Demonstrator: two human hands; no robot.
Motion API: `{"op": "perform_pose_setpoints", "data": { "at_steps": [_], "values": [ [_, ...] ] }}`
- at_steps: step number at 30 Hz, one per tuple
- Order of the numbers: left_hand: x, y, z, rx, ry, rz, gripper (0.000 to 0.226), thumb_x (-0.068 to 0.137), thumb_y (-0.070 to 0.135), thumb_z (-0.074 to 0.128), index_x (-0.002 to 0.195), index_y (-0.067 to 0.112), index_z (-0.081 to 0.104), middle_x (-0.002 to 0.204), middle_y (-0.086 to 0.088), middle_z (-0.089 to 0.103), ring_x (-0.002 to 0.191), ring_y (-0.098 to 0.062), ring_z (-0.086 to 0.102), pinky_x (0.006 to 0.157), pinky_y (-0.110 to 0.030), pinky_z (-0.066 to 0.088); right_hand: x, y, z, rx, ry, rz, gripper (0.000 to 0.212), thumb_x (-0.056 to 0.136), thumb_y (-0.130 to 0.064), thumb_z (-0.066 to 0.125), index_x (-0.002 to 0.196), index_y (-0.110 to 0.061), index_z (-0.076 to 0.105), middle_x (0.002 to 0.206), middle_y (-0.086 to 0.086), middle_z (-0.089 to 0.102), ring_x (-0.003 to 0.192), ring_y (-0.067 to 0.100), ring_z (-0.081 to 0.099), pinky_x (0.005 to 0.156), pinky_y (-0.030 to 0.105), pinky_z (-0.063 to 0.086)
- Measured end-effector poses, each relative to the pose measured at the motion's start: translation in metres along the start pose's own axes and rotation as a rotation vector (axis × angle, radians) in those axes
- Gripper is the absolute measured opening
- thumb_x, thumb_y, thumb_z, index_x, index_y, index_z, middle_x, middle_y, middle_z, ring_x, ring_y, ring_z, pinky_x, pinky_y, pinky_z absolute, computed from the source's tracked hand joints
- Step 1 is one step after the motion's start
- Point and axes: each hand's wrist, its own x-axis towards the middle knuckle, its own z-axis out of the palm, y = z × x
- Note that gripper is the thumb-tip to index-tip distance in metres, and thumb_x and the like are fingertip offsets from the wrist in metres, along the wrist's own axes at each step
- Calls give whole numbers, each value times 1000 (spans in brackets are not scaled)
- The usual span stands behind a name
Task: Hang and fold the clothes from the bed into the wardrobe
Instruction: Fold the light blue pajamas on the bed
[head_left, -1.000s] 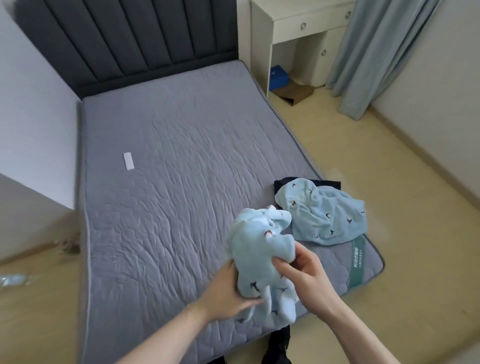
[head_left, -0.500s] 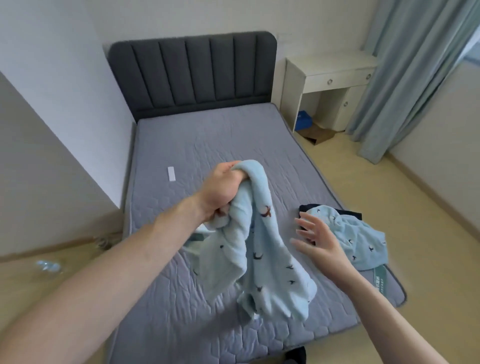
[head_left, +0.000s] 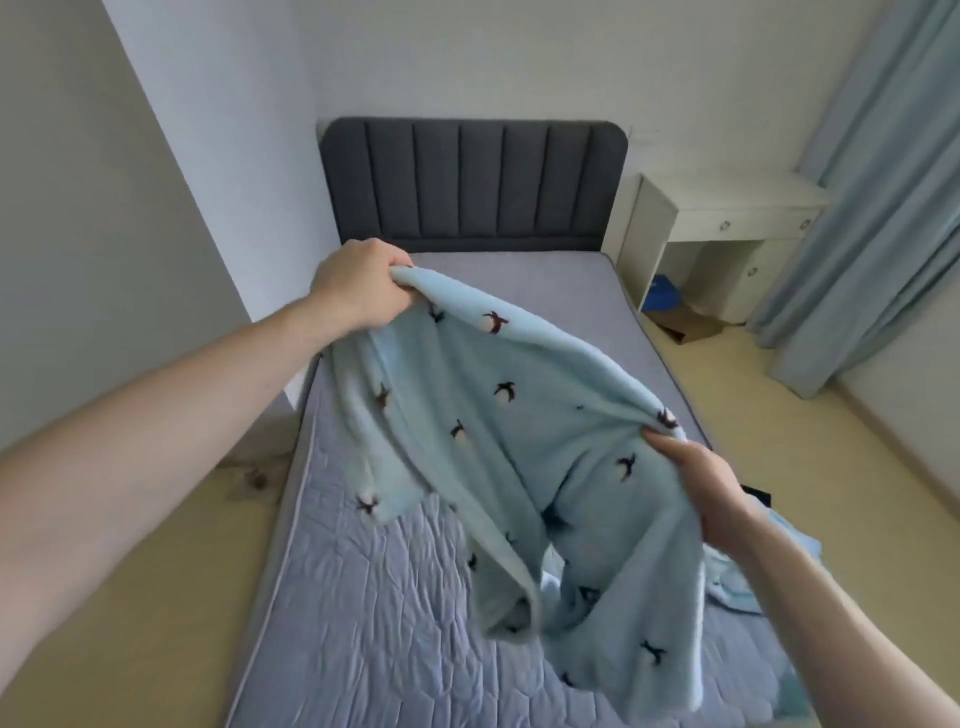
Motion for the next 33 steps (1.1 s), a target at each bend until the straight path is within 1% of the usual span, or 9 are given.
{"op": "perform_pose_setpoints", "data": {
  "at_steps": [4,9,13,16,18,21,25,28,33],
  "values": [
    [8,-51,29,118,-51,-69,13,83,37,69,88,26,73,94,-1,72,93,-33,66,74,-36,51,-10,-43,5,-30,-188,56,44,84,-41,75,110,-5,76,108,21,76,97,40,74,93,52,58],
    [-13,-42,78,88,-153,-39,44,83,23,75,124,19,59,127,-6,56,113,-30,60,92,-40,52,-18,-66,31,97,-310,42,40,93,-44,68,115,-10,75,109,19,76,89,31,77,66,39,62],
    [-99,-10,114,-123,-745,218,52,76,27,84,121,29,58,121,7,61,104,-15,64,82,-27,52,-17,-63,40,165,-306,87,50,93,-41,69,117,3,70,110,21,75,93,32,76,68,39,63],
    [-175,12,138,-342,-1108,331,89,63,47,94,138,39,46,136,20,55,120,-4,58,103,-29,51,-17,-57,53,264,-289,112,45,98,-36,64,116,5,68,105,22,75,92,32,75,76,41,62],
    [-212,25,160,-523,-927,254,104,54,52,96,138,39,37,138,23,45,127,-6,54,107,-26,47,-16,-54,63,348,-269,98,36,101,-31,60,107,3,67,93,19,75,86,30,73,77,40,60],
    [-243,40,180,-483,-391,-82,113,53,64,86,140,33,21,135,15,24,129,-9,42,104,-26,43,-12,-50,71,476,-288,71,29,104,-28,54,88,-5,62,76,11,66,73,22,67,73,36,57],
    [-269,29,212,-396,46,234,103,65,46,83,148,15,29,150,-4,32,141,-19,36,115,-37,37,-13,-51,70,547,-262,31,35,106,-29,51,88,-2,63,77,12,69,75,24,71,76,37,59],
    [-280,16,233,-252,-49,488,102,67,31,80,152,17,26,154,-6,29,139,-23,37,108,-46,45,-18,-53,70,594,-241,-18,56,108,-29,47,66,-2,73,72,12,72,70,24,74,65,34,62],
    [-254,28,245,-192,-307,160,131,62,68,74,157,19,-2,157,2,9,144,-20,20,120,-30,25,-23,-46,84,768,-231,61,40,108,-33,47,96,0,66,92,15,70,91,26,70,89,38,58]
  ]
}}
